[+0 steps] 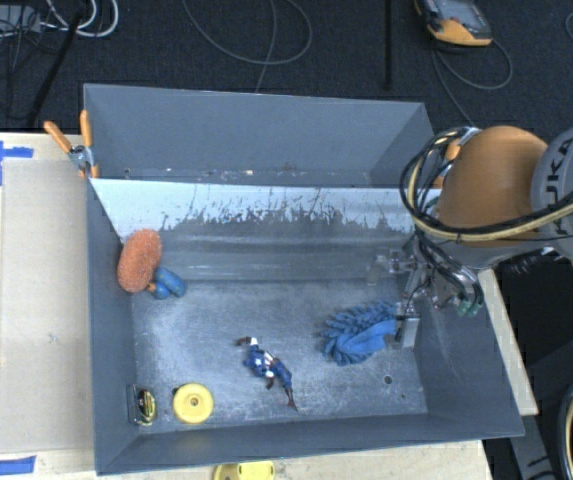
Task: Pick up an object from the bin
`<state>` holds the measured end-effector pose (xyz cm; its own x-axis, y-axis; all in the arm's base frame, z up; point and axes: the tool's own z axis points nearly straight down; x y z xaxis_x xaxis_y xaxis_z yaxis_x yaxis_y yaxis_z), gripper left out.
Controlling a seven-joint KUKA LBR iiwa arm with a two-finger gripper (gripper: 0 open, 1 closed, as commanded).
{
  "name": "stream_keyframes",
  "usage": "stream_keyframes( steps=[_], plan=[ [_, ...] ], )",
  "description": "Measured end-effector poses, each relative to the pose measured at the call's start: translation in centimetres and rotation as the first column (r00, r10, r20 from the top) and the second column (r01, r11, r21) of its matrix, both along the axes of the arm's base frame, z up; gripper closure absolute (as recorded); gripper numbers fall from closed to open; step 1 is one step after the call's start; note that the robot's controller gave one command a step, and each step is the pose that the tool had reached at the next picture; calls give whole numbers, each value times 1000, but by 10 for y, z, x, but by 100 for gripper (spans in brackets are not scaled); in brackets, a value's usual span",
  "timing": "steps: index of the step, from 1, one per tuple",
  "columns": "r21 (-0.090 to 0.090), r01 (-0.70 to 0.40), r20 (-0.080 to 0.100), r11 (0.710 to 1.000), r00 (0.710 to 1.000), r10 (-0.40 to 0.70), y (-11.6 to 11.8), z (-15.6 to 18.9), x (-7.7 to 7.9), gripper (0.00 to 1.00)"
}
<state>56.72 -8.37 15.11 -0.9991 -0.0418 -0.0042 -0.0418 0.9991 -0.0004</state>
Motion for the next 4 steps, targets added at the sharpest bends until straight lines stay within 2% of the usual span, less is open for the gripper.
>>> stream_keyframes(
  steps=[1,2,3,4],
  plan=[
    [1,-6,-8,1000,1000,6,10,-34,-19,0],
    [1,-6,-6,1000,1000,6,10,-57,-13,100],
    [1,-7,-6,1000,1000,7,10,-57,-13,100],
    [0,-35,0,999,999,35,10,91,21,100]
  ],
)
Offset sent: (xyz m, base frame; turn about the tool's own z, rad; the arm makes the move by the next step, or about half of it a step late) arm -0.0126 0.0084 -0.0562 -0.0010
